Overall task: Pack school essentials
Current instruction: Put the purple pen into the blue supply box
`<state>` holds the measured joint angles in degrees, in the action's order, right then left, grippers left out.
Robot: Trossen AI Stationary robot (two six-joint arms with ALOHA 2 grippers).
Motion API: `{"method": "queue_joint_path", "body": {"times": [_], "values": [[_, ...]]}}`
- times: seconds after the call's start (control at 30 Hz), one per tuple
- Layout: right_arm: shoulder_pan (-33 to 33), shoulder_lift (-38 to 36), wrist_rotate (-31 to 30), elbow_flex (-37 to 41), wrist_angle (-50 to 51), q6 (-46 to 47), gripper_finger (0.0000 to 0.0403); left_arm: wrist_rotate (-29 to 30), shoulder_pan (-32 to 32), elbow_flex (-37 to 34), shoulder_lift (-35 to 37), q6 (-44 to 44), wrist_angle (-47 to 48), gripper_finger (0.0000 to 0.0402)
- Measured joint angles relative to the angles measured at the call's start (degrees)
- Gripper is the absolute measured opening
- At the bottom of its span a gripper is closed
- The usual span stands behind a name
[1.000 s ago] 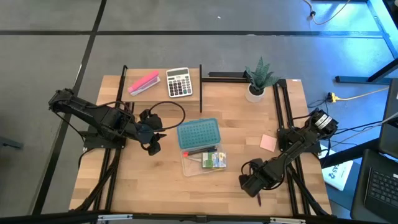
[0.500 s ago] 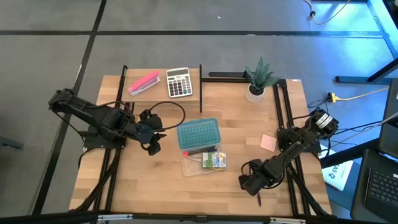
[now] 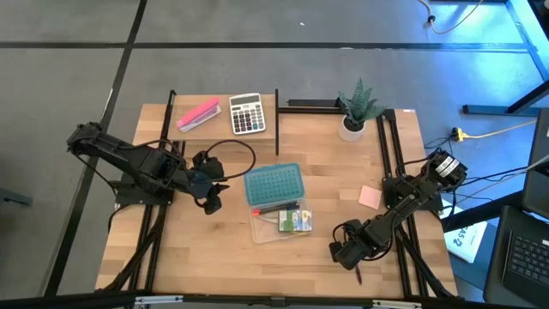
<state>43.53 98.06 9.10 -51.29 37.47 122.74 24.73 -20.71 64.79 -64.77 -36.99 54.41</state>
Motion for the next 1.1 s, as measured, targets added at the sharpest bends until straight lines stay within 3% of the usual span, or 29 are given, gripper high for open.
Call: {"method": "queue_joint_path", "body": {"times": [0.2, 0.6, 0.8, 1.1], "values": [[0.0, 0.0, -0.4, 0.0, 0.1, -0.2, 0.0065, 0.0, 0.0, 0.0, 0.0, 0.0, 0.0, 0.0094], [-1.9, 0.4, -1.2, -4.3, 3.9, -6.7, 0.0071, 0.0, 0.0, 0.0, 0.0, 0.0, 0.0, 0.0094], [-5.4, 0.3, -0.7, -9.2, 6.6, -15.9, 0.0072, 0.0, 0.0, 0.0, 0.0, 0.1, 0.0, 0.0094], [-13.3, 0.2, -0.7, -19.8, 20.2, -33.0, 0.0072, 0.0, 0.0, 0.0, 0.0, 0.1, 0.0, 0.0094]]}}
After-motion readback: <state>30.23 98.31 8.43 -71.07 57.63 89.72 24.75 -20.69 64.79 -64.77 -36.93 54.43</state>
